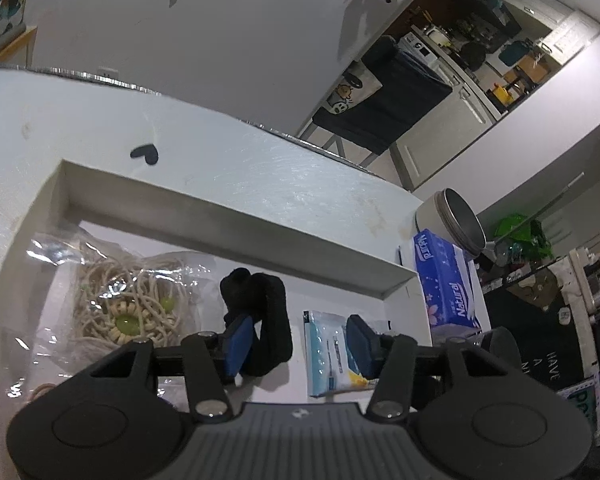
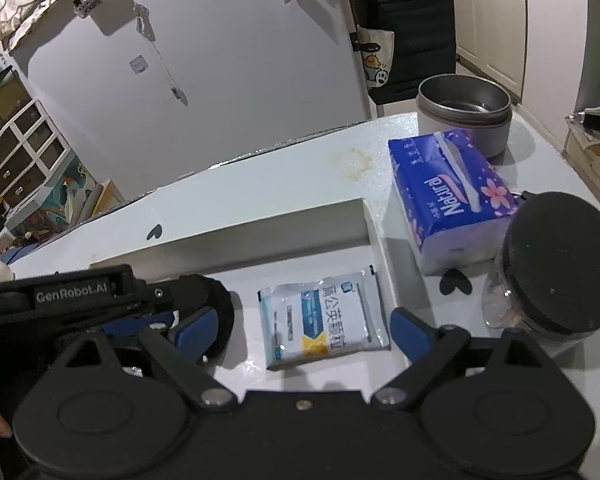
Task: Organize soft objects
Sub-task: 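Move both tools back and up from the tray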
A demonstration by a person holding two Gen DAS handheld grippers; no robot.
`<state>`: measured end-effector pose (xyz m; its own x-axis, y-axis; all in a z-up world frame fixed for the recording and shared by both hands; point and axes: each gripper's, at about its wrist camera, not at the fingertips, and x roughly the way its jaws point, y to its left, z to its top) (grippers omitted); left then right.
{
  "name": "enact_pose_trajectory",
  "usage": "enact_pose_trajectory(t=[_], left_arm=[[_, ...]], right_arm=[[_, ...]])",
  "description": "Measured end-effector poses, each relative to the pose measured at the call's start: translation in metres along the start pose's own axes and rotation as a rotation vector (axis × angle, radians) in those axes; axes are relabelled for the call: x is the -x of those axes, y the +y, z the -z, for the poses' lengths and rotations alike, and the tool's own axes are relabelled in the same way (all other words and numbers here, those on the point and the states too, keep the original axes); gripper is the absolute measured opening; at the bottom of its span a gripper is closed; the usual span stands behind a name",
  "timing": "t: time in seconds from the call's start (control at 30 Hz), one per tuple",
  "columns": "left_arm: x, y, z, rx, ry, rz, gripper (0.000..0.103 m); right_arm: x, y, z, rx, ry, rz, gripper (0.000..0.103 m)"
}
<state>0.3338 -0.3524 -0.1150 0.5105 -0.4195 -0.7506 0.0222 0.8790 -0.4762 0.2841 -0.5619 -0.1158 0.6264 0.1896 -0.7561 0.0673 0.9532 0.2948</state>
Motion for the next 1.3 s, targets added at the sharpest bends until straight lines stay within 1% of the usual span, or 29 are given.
enact_pose_trajectory(t=[0.07,0.2,0.27,0.4,0.47,0.6,0.67,0.73,0.9,1.0,1.23,1.3], left_arm=[[0.007,-0.003,0.001,-0.012,-0.005,-0.007,0.057],[0.025,-0.007,0.004,-0.031,-0.022,-0.012,0.063],[0.035,-0.009,0.006,-0.047,-0.032,-0.019,0.068],[0.055,-0.011,0.011,-0.076,-0.049,-0.034,0.072],[0.068,-0.012,0.015,-0.085,-0.062,-0.046,0.079],[0.091,-0.011,0.023,-0.114,-0.089,-0.072,0.089],[0.104,-0.010,0.028,-0.122,-0.109,-0.084,0.098],[0.117,-0.009,0.032,-0.129,-0.129,-0.098,0.102],[0.147,-0.007,0.043,-0.157,-0.158,-0.137,0.103],[0.165,-0.007,0.050,-0.179,-0.189,-0.165,0.103],[0.208,-0.002,0.074,-0.231,-0.237,-0.218,0.103],[0.218,-0.001,0.083,-0.250,-0.247,-0.223,0.103]], right_arm=[[0.007,0.000,0.001,0.005,-0.008,0.002,0.094],[0.022,0.000,0.003,0.009,-0.026,0.003,0.094],[0.030,0.001,0.004,0.015,-0.036,0.004,0.094],[0.046,0.002,0.008,0.030,-0.056,0.011,0.094],[0.056,0.002,0.010,0.034,-0.067,0.011,0.094],[0.075,0.006,0.015,0.048,-0.092,0.010,0.094],[0.083,0.007,0.018,0.055,-0.102,0.010,0.095],[0.092,0.010,0.021,0.064,-0.113,0.010,0.095],[0.114,0.018,0.031,0.084,-0.141,0.013,0.097],[0.127,0.021,0.037,0.094,-0.159,0.012,0.098],[0.160,0.032,0.052,0.133,-0.206,0.004,0.100],[0.169,0.035,0.058,0.146,-0.219,0.004,0.101]])
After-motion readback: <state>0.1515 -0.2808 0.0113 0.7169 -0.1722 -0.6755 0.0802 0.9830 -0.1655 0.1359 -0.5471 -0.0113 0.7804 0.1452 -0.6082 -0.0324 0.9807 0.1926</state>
